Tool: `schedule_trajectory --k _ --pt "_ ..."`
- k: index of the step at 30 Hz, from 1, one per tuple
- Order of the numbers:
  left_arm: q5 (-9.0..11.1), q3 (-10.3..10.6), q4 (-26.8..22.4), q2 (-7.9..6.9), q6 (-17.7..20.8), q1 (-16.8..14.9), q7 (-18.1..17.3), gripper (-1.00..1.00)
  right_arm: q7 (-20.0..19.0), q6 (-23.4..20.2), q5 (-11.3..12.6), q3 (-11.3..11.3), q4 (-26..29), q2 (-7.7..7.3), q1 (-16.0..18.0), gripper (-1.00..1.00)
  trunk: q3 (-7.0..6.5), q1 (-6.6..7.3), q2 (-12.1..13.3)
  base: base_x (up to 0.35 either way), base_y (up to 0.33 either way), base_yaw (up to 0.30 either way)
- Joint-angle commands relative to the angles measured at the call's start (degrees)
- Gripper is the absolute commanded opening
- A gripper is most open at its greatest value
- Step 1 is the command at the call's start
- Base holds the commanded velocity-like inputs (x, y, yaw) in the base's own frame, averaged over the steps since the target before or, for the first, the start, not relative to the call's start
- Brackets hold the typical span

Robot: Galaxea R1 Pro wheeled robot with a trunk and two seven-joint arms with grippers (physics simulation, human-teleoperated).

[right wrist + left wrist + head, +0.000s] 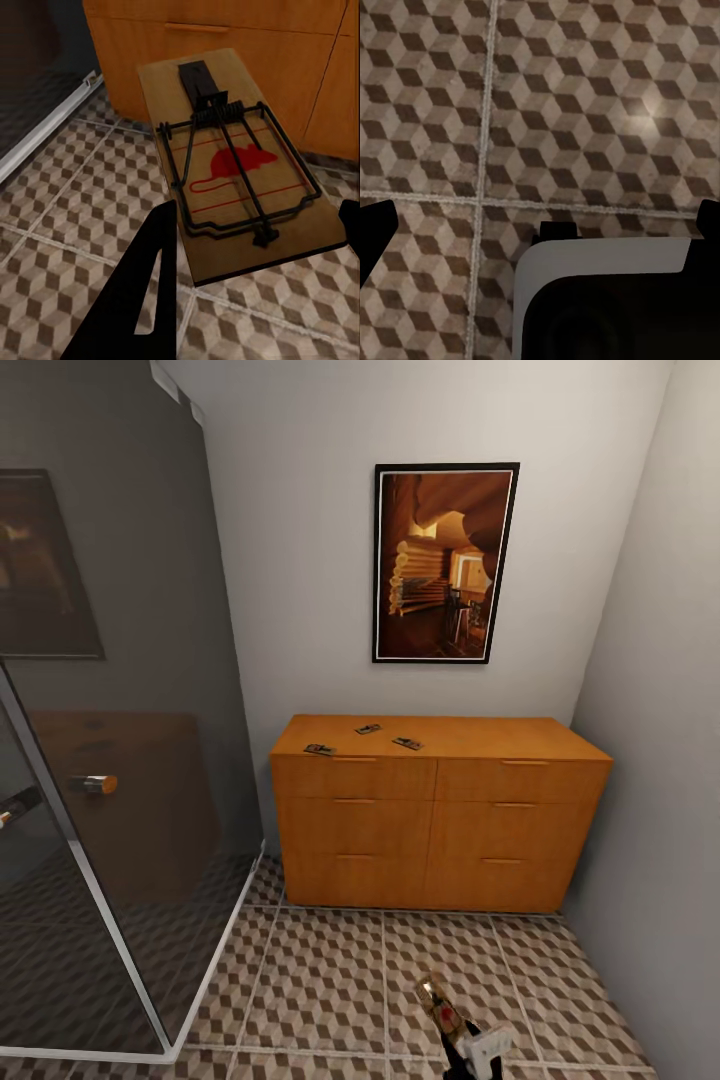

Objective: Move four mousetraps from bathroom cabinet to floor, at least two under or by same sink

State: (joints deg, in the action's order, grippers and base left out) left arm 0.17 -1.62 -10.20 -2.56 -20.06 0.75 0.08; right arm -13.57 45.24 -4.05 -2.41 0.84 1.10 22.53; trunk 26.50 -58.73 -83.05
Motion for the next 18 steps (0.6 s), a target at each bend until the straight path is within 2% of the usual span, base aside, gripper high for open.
schedule_trajectory --k 1,4,6,11,13,18 --pt "0.01 -0.14 -0.09 0.01 -0.06 0.04 0.01 1.00 1.23 2.35 -0.11 -0.14 -0.06 0.13 -1.11 -1.00 0.05 0.00 -0.03 0.000 0.000 0.000" --pt "0.01 -0.14 -0.10 0.01 -0.06 0.04 0.01 1.00 5.04 5.86 -0.04 -0.12 -0.09 0.99 -3.40 -1.00 0.05 0.00 -0.03 0.000 0.000 0.000" --pt "0.01 -0.16 -0.09 0.01 -0.06 0.04 0.01 1.00 11.18 8.67 -0.01 -0.09 -0.06 2.49 -5.41 -1.00 0.05 0.00 -0.03 0.000 0.000 0.000" --pt "0.01 -0.21 -0.09 0.01 -0.06 0.04 0.01 1.00 21.90 11.94 -0.05 -0.12 -0.05 4.42 -6.65 -1.00 0.05 0.00 -0.03 0.000 0.000 0.000" --pt "0.01 -0.22 -0.10 -0.01 -0.06 0.04 0.01 1.00 23.77 12.39 -0.06 -0.13 -0.02 4.92 -6.85 -1.00 0.05 0.00 -0.03 0.000 0.000 0.000" --pt "0.01 -0.23 -0.09 -0.06 -0.06 0.04 0.01 1.00 25.30 12.68 -0.14 -0.13 0.05 5.49 -7.01 -1.00 0.05 0.00 -0.03 0.000 0.000 0.000"
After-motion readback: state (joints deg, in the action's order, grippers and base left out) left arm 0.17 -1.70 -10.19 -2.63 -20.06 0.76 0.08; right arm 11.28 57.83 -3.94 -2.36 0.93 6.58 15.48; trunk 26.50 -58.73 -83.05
